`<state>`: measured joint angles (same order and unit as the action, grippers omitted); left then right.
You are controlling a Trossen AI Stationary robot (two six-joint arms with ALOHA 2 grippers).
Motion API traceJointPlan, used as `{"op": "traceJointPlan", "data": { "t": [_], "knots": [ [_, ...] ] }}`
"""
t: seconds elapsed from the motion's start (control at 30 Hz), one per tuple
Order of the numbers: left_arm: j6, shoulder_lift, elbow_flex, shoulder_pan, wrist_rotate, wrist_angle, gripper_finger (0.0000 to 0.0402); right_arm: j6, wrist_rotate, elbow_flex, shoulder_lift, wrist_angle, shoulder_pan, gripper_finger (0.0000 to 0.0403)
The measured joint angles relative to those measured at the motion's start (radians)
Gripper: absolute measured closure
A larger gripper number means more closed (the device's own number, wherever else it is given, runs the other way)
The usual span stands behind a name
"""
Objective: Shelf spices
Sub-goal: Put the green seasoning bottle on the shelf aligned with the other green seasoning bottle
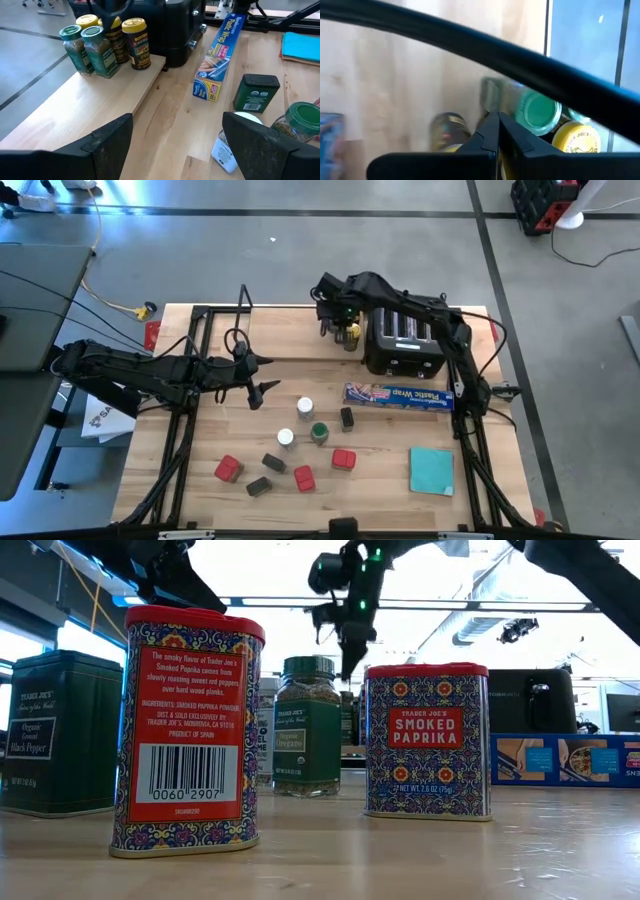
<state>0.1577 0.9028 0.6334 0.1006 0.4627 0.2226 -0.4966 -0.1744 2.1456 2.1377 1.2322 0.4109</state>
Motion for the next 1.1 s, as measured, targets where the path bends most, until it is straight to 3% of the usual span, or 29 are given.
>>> {"op": "traceJointPlan", "data": {
  "t": [0.2, 0.4, 0.53, 0.73, 0.87, 1.1],
  "knots": [
    [0.024, 0.000, 0.000, 0.006, 0.026, 0.010, 0.0098, 0.073, 0.011, 0.000, -0.064, 0.006, -0.111, 0.0401],
    [0.078, 0.000, 0.000, 0.061, 0.089, 0.083, 0.0098, 0.077, 0.145, 0.000, -0.089, 0.006, -0.295, 0.0402],
    [0.131, 0.000, 0.000, 0.106, 0.146, 0.142, 0.0098, 0.159, 0.143, 0.000, -0.087, -0.045, -0.436, 0.0402],
    [0.147, 0.000, 0.000, 0.159, 0.237, 0.145, 0.0098, 0.297, -0.022, 0.000, -0.096, 0.042, -0.624, 0.0403],
    [0.147, 0.000, 0.000, 0.179, 0.272, 0.147, 0.0098, 0.491, -0.118, 0.001, -0.126, 0.128, -0.682, 0.0402],
    [0.147, 0.000, 0.000, 0.213, 0.359, 0.147, 0.0098, 0.651, -0.268, 0.001, -0.124, 0.169, -0.735, 0.0402]
  ]
}}
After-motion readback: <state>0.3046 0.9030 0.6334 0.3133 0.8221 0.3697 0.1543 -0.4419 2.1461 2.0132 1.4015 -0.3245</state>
